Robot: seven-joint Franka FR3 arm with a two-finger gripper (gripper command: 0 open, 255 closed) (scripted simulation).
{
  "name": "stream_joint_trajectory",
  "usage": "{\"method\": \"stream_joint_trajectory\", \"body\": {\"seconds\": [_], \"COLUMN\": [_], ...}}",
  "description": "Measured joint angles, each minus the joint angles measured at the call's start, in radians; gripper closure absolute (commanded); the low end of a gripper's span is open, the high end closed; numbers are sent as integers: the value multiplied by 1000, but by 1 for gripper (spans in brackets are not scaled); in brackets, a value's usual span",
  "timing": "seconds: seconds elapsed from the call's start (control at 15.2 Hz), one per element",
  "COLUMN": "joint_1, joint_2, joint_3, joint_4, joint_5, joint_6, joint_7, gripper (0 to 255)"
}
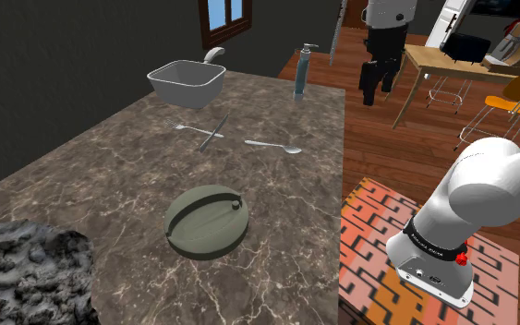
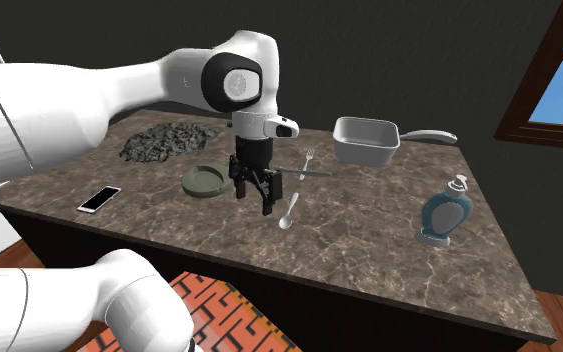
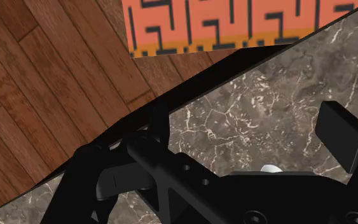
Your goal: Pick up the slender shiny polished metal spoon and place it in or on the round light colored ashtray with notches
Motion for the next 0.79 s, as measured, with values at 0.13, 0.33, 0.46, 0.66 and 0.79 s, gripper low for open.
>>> {"method": "stream_joint_trajectory", "body": {"seconds": [0.13,0.33,0.46,0.66,0.79], "joint_1": [3,19,29,48,61], "joint_2": [14,96,156,253,329], "joint_3": [-5,-22,-39,-57,-67], "joint_4": [-1,9,19,34,56], "joint_5": [0,7,12,26,39], "joint_6": [15,90,142,227,282], "joint_7": [-9,-52,-92,-148,-187], "gripper": [0,0,0,0,0]}}
